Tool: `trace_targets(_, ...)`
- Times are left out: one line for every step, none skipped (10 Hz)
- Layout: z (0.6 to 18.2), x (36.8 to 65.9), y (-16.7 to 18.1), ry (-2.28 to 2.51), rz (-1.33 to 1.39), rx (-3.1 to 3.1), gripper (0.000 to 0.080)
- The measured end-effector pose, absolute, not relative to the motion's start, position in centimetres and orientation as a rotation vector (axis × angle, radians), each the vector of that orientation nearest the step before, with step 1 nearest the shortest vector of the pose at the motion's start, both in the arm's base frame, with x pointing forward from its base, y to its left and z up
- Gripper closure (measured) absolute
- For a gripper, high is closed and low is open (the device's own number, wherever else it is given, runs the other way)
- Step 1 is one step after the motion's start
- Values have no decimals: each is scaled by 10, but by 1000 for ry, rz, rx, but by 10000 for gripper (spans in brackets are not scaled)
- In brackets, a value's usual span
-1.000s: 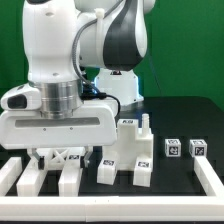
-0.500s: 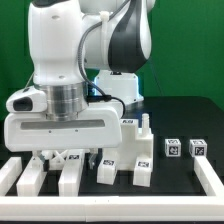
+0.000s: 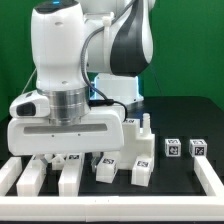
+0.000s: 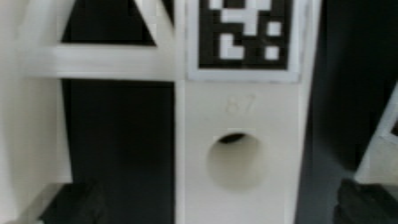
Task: Assemble chair
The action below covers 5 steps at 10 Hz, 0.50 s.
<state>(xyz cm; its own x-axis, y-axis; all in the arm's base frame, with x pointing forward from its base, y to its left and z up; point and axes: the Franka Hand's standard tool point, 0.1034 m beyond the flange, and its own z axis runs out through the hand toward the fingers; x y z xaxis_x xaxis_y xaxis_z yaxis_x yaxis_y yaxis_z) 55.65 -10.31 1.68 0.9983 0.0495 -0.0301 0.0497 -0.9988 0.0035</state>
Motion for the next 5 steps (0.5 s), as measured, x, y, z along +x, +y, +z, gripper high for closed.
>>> trace_targets(17, 556, -103, 78, -47, 3136, 284)
trace_targets(17, 556, -103, 78, -47, 3136, 284)
trace_targets(17, 556, -103, 78, -48, 3136, 424)
trace_targets(17, 556, -103, 78, -47, 3136, 516)
trace_targets(17, 556, -103, 78, -47, 3136, 516)
